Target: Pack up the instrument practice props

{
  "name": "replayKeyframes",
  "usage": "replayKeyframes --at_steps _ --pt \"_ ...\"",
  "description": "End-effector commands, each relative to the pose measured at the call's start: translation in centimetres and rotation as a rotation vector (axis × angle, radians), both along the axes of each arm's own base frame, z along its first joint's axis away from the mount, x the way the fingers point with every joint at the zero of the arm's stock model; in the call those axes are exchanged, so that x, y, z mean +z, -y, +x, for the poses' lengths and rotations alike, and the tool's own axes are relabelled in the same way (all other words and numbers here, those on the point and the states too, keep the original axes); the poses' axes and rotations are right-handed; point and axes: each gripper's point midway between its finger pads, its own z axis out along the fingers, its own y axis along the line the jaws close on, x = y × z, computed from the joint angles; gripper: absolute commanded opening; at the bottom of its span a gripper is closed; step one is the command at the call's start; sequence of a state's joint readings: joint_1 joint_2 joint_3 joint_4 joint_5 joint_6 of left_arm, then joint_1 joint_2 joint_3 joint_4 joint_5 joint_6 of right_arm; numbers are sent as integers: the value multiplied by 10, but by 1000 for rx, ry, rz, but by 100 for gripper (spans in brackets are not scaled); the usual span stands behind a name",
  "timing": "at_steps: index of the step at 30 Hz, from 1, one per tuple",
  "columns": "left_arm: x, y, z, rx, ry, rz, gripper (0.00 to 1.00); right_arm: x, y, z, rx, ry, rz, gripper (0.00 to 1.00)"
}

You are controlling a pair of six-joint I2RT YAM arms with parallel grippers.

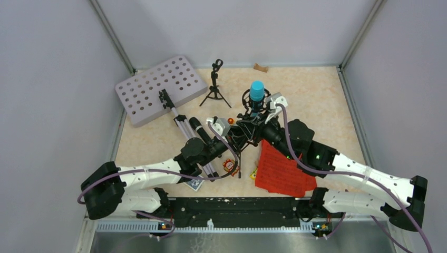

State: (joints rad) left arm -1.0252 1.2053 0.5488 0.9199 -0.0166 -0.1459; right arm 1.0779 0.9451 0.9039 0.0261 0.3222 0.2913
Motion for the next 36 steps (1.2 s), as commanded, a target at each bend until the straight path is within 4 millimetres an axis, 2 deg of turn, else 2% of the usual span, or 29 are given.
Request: replayKeyframes --at_steps 1,4,8,11,14,17,21,25,30,36 --pt "29 -8 1 27 67 -71 0 72 5 -19 61 61 197 13" --pt "32 -18 -2 45 100 -88 0 68 15 -28 76 35 160 33" --pt "39 -31 -12 40 153 -120 0 68 37 -46 110 17 153 45" --pt "43 -36 -23 8 185 -134 0 72 58 -57 115 47 148 48" --pt "46 -38 -38 -58 219 -135 0 76 79 -57 74 121 131 48" --pt "45 -38 -53 -124 238 -124 0 77 88 -56 60 257 75 48" --pt "43 -39 -67 -189 240 -102 0 86 84 -58 87 534 -3 54" --pt "41 -40 -76 -230 250 -80 0 105 77 -58 78 701 3 60" --pt "39 -40 -82 -258 262 -61 0 125 67 -52 51 775 16 65" --pt "37 -38 -88 -292 275 -34 0 120 52 -44 57 775 -30 66"
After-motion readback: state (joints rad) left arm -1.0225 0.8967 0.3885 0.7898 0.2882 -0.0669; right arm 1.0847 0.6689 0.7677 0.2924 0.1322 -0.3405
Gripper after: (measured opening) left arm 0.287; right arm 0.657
